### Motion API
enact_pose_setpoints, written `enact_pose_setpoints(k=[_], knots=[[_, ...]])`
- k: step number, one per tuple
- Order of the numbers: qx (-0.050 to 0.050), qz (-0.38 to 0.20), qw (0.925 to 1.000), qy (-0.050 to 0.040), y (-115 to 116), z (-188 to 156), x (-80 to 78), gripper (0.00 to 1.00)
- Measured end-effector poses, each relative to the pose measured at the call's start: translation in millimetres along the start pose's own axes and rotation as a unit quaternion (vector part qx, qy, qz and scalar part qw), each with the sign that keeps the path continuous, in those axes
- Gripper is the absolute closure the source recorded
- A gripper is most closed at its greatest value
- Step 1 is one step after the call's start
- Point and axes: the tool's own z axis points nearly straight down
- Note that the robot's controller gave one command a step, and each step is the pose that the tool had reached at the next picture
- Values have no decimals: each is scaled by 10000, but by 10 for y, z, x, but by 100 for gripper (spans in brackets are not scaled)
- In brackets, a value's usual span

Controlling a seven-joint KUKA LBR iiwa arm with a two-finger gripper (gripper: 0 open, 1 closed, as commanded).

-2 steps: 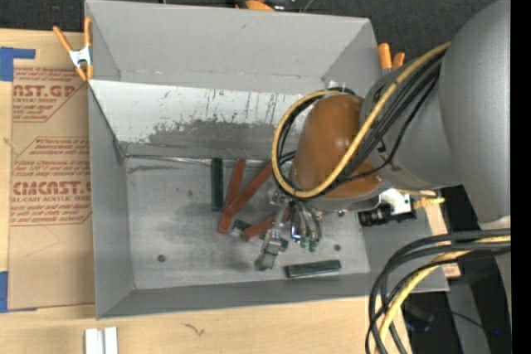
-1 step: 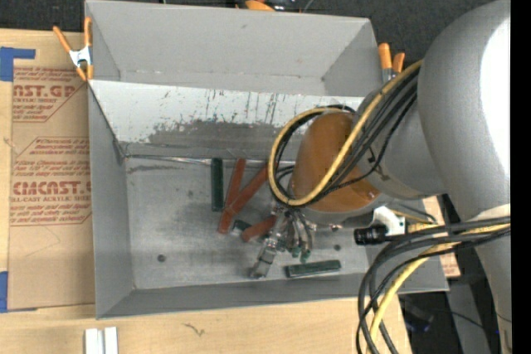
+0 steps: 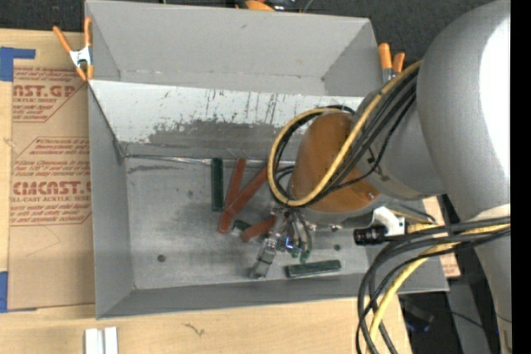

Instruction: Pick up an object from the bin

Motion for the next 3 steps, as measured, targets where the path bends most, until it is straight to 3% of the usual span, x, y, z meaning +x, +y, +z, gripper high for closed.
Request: enact_pose_setpoints(k=[1,2,3], knots=[[-6,-2,10000,-7,3,-8,-3,100],[-18,-5,10000,-42,13,-1238,-16,100],[-5,-7,10000,-11,17,-1280,-18,100]])
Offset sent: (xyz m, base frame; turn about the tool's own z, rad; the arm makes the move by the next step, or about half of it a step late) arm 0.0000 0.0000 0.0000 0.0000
